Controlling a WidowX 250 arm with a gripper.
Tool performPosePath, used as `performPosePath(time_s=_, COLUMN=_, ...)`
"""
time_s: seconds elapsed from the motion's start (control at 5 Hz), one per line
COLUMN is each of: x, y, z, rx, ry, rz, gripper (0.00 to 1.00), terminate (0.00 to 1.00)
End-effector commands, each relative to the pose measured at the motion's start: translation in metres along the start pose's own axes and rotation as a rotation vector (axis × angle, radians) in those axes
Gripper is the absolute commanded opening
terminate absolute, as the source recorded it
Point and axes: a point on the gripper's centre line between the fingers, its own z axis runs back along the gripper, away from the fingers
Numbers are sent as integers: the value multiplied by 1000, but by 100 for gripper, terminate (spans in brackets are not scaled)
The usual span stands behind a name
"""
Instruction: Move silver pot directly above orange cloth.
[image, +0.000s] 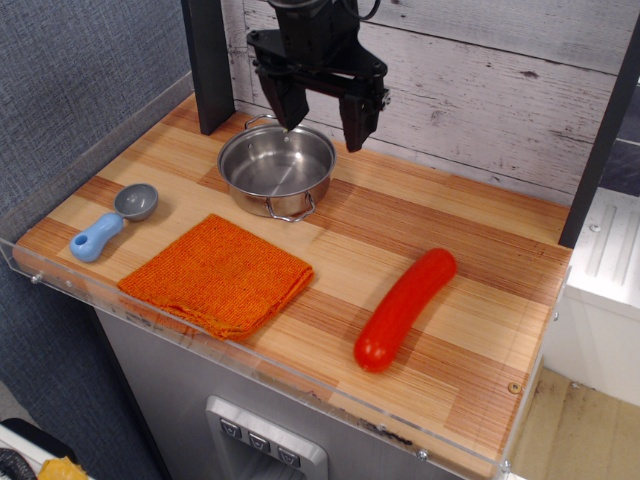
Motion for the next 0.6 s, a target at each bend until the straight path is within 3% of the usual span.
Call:
performPosePath(time_s=0.0, x=-4, y=7, z=10, rx=-15, ry=1, rz=14, gripper=100, terminate=0)
performPosePath(time_s=0.2, x=-4, y=9, z=10, rx=0, ry=29, rz=-33, gripper=100, terminate=0)
performPosePath(time_s=0.4, x=-4, y=9, z=10, rx=0, ry=29, rz=-33, gripper=100, terminate=100)
